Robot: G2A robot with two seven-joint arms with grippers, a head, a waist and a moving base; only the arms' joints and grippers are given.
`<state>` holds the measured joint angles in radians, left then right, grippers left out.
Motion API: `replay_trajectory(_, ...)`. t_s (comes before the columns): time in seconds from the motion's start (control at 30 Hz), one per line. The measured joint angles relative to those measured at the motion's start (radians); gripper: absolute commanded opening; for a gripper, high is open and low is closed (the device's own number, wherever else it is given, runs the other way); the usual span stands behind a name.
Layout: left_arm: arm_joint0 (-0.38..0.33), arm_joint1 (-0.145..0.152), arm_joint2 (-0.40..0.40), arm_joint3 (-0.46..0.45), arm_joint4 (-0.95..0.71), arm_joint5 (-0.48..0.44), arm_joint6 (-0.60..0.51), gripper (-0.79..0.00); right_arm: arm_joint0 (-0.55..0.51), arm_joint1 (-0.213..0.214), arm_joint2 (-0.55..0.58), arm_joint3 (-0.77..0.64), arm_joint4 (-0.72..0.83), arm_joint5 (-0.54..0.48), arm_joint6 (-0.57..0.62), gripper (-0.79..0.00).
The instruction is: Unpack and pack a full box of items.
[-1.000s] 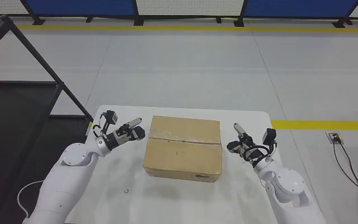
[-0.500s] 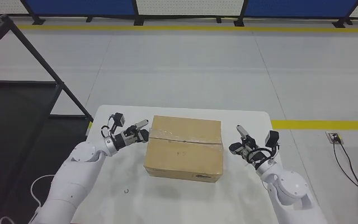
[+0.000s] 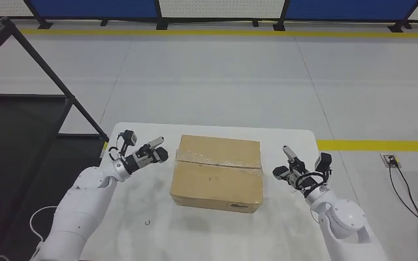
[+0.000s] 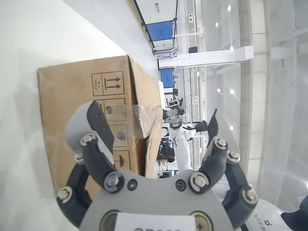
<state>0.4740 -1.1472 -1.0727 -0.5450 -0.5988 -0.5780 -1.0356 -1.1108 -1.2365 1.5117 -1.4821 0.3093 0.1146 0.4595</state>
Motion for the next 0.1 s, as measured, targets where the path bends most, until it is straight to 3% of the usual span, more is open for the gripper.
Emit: replay_trajectory(0.1,0.024,0.026,-0.055,-0.03,-0.013,-0.03,-0.009,0.0,0.023,0.007,0.016,0.034,-0.022,0.012,0.026,0.0)
